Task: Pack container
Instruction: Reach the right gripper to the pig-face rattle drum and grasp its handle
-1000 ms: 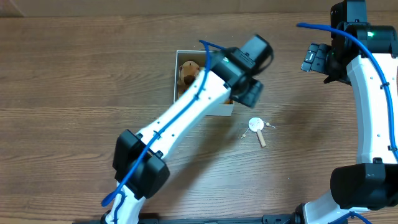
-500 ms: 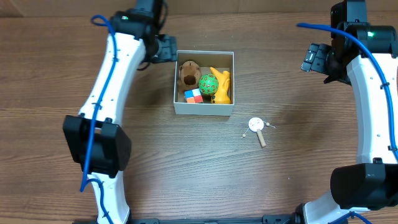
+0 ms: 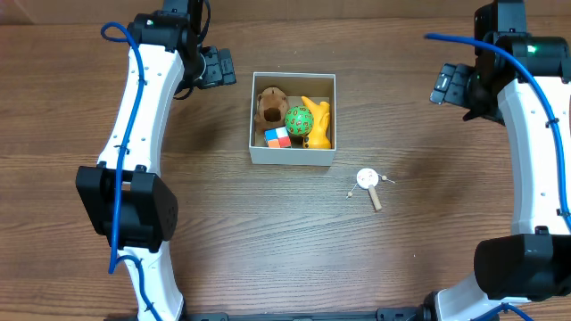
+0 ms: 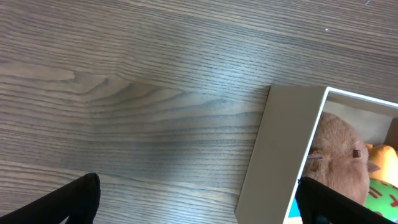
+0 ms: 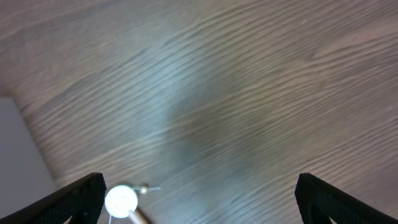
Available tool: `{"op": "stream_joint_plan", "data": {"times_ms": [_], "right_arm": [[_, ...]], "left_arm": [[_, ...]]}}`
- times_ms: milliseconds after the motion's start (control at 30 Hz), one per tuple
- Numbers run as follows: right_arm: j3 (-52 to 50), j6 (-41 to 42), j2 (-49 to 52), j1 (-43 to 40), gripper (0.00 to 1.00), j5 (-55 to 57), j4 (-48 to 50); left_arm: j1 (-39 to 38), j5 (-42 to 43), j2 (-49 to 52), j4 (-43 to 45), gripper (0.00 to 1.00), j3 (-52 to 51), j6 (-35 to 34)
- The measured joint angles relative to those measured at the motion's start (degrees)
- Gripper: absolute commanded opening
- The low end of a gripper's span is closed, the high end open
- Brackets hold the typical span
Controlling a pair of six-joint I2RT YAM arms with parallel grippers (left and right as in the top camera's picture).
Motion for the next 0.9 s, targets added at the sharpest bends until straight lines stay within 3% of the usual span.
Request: {"op": "stream_joint_plan", "data": {"times_ms": [200,333,533,767,900], "right_arm": [[-4.1,-4.3,0.0,0.4,0.99,-8.6,-2.0],[-14.9,-7.3,0.0,2.0,0.93,-11.3,3.4],[-28.7,-9.3,0.2,4.4,0.73,-14.9,13.6],[-30.9,-11.5,0.2,10.1,0.62,-15.7,14.1],[-30.9,-11.7,0.2,16.6,0.62,-13.0,12.6]], "left_arm": [[0.0,0.0,0.0,0.0,1.00,0.0,0.0],[0.0,0.0,0.0,0.0,1.00,0.0,0.0],[0.0,0.0,0.0,0.0,1.00,0.0,0.0],[0.0,0.0,0.0,0.0,1.00,0.0,0.0],[0.0,0.0,0.0,0.0,1.00,0.0,0.0]]}}
